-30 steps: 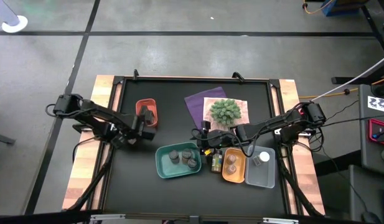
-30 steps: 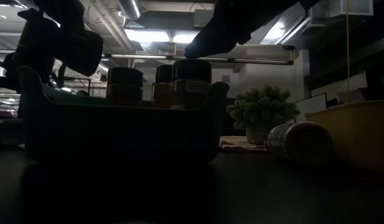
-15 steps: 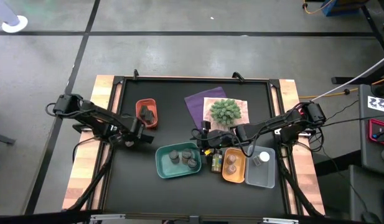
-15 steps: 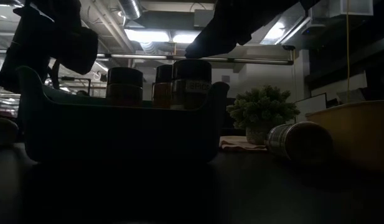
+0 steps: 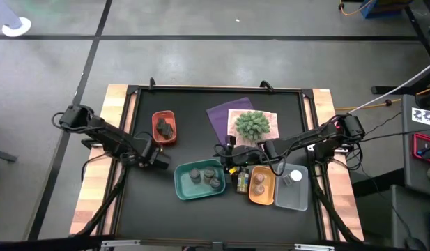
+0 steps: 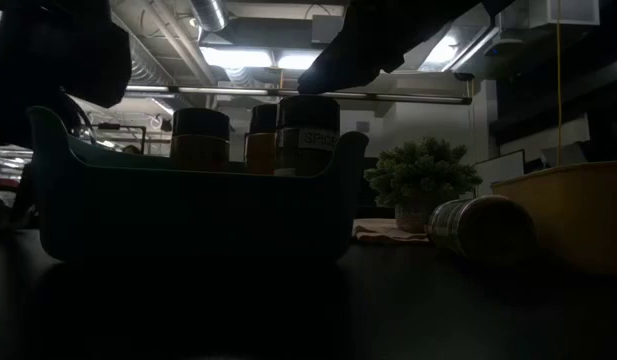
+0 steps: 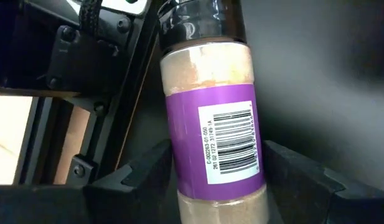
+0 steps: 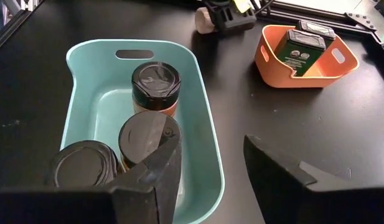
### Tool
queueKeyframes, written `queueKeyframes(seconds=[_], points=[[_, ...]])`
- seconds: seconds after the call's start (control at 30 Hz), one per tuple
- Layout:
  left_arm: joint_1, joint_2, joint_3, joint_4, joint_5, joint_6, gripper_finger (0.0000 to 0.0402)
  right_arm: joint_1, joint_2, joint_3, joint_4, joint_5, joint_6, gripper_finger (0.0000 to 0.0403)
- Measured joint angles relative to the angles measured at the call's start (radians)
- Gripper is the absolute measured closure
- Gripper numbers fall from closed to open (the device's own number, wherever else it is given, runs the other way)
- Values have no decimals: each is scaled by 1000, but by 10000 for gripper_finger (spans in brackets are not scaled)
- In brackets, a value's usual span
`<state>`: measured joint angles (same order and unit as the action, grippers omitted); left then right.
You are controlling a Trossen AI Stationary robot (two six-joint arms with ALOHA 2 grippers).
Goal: Sort spices by type
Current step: Put the purple seasoning bottle into the blue bin
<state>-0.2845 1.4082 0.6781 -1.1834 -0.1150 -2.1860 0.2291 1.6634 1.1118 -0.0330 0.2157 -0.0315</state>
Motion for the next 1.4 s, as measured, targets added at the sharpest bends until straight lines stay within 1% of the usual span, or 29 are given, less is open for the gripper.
queueKeyframes(seconds=[0.07,0.17,0.23,0.47,0.73,0.87,1.27,1.4], points=[[-24,0,0,6,-1,37,171,0,0,0,0,0,0,230],[-58,0,0,21,-1,132,171,0,0,0,0,0,0,230],[-81,0,0,25,-2,156,171,0,0,0,0,0,0,230],[-119,0,0,25,-3,150,171,0,0,0,0,0,0,230],[-122,0,0,22,-8,50,171,0,0,0,0,0,0,230],[-122,0,0,17,-43,67,171,0,0,0,0,0,0,230],[-122,0,-1,17,-55,81,171,0,0,0,0,1,0,230],[-122,-1,-24,42,-69,92,171,0,0,0,0,1,0,230]])
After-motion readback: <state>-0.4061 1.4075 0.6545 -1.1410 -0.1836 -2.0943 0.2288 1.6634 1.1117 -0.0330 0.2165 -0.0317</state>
